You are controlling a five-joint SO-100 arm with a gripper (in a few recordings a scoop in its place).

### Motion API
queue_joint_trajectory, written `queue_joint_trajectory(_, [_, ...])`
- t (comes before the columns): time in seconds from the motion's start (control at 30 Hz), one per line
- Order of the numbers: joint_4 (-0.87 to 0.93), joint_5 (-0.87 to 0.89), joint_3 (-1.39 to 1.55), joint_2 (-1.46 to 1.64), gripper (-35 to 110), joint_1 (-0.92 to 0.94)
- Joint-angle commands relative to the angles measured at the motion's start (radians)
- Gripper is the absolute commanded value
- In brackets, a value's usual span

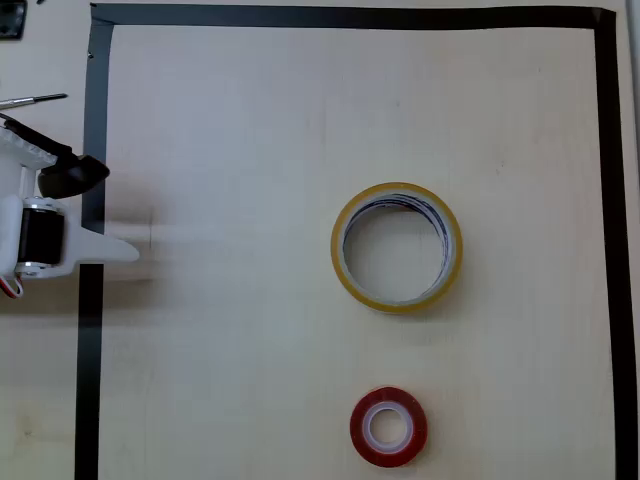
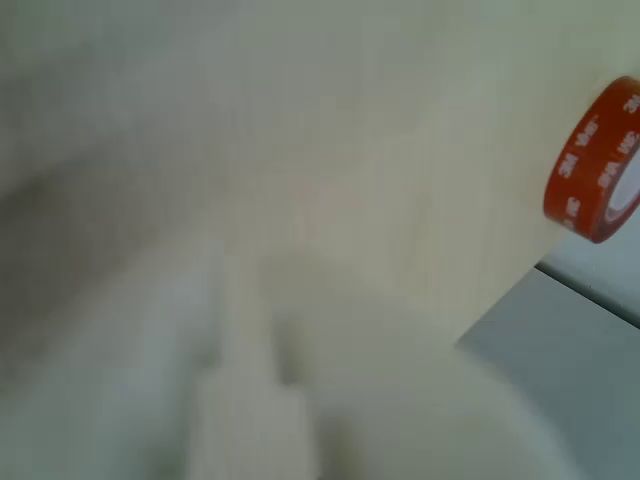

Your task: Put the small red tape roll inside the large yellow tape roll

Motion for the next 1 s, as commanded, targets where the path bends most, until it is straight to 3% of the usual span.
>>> queue_joint_trajectory(0.0, [0.018,0.011,-0.015,0.029,1,0.009])
queue_joint_trajectory(0.47, [0.017,0.008,-0.018,0.029,0,0.009])
queue_joint_trajectory(0.67, [0.097,0.005,-0.245,0.005,0,0.087])
queue_joint_trajectory(0.97, [0.021,-0.025,-0.960,-0.997,0,0.216])
